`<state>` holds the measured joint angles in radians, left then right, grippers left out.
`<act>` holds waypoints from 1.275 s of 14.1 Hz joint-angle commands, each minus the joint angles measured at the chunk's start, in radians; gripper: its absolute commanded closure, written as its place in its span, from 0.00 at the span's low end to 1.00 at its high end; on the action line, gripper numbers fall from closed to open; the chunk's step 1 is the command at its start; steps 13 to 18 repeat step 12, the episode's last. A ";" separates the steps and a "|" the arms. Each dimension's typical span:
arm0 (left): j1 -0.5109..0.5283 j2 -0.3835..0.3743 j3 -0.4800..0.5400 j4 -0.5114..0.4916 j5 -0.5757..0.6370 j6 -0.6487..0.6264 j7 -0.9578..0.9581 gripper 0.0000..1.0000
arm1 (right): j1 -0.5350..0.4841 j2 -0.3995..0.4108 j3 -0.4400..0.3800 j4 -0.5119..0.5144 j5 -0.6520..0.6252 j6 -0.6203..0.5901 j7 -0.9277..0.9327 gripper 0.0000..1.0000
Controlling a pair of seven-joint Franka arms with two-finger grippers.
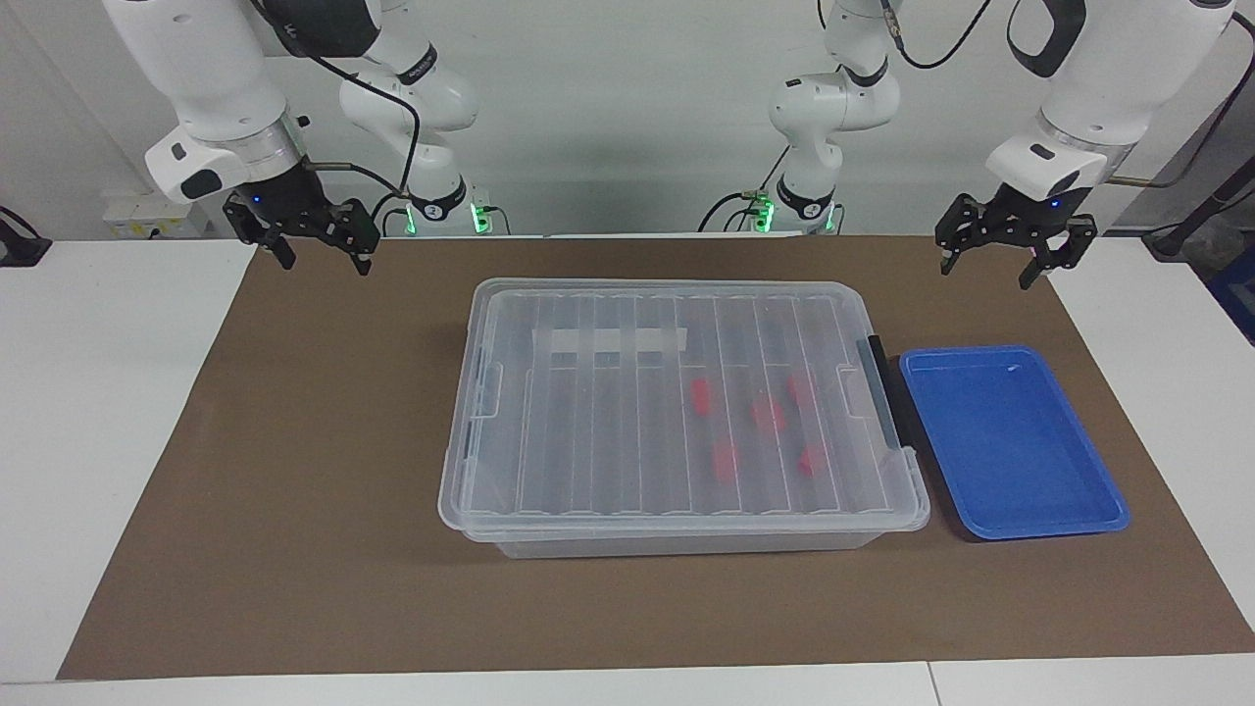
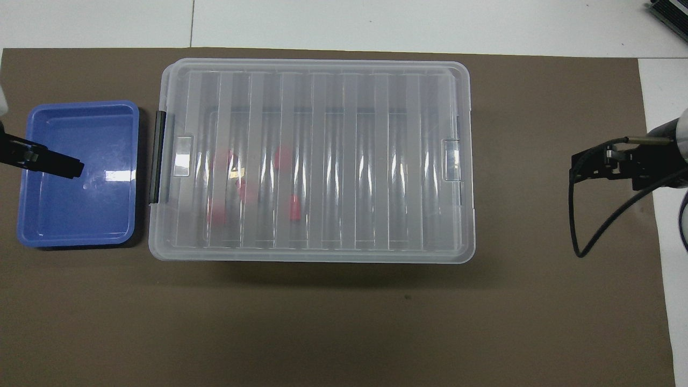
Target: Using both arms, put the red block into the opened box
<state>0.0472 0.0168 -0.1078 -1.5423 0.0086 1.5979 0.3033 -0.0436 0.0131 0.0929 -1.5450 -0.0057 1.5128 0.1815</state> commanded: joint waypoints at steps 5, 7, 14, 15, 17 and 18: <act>0.006 -0.014 0.000 -0.018 -0.015 0.005 0.017 0.00 | 0.002 -0.022 0.013 -0.030 -0.011 0.027 0.036 0.00; 0.006 -0.014 0.000 -0.018 -0.015 0.005 0.019 0.00 | 0.002 -0.022 0.014 -0.033 -0.017 0.030 0.041 0.00; 0.006 -0.012 0.000 -0.018 -0.015 0.005 0.019 0.00 | 0.002 -0.022 0.014 -0.035 -0.019 0.033 0.044 0.00; 0.006 -0.012 0.000 -0.018 -0.015 0.005 0.019 0.00 | 0.002 -0.022 0.014 -0.035 -0.019 0.033 0.044 0.00; 0.006 -0.012 0.000 -0.018 -0.015 0.005 0.019 0.00 | 0.002 -0.022 0.014 -0.035 -0.019 0.033 0.044 0.00; 0.006 -0.012 0.000 -0.018 -0.015 0.005 0.019 0.00 | 0.002 -0.022 0.014 -0.035 -0.019 0.033 0.044 0.00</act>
